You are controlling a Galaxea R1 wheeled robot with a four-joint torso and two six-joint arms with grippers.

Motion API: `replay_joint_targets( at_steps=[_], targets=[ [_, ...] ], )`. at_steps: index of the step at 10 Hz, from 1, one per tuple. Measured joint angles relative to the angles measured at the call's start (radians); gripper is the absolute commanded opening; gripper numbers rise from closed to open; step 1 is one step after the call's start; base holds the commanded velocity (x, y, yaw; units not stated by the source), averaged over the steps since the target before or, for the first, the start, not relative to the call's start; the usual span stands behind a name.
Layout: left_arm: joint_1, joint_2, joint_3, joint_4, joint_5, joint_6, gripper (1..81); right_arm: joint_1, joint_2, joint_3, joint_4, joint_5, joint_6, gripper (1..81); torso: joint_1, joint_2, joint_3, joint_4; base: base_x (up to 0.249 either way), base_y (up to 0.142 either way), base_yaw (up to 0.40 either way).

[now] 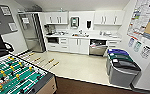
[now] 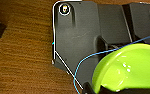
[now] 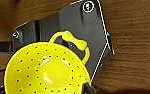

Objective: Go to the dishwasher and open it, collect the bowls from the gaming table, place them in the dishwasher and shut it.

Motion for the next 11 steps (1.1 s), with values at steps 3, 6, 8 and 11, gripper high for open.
replay_joint_targets(
  at_steps=[3,6,8,11],
  targets=[
    [0.0,0.002,0.0,0.0,-0.001,0.0,1.0,0.0,-0.003,-0.002,0.0,-0.001,0.0,1.0,0.0,0.0,0.0,0.0,0.18,-0.084,0.0],
    [0.0,0.002,0.0,0.0,0.0,0.0,1.0,0.0,-0.003,-0.002,0.0,-0.001,0.0,1.0,0.0,0.0,0.0,0.0,0.18,-0.085,0.0],
    [0.0,0.006,0.0,0.0,-0.001,0.0,1.0,0.0,-0.003,-0.004,0.0,-0.001,0.0,1.0,0.0,0.0,0.0,0.0,0.18,-0.083,0.0],
    [0.0,0.007,0.0,0.0,-0.001,0.0,1.0,0.0,-0.003,-0.005,0.0,0.0,0.0,1.0,0.0,0.0,0.0,0.0,0.18,-0.078,0.0]
  ],
)
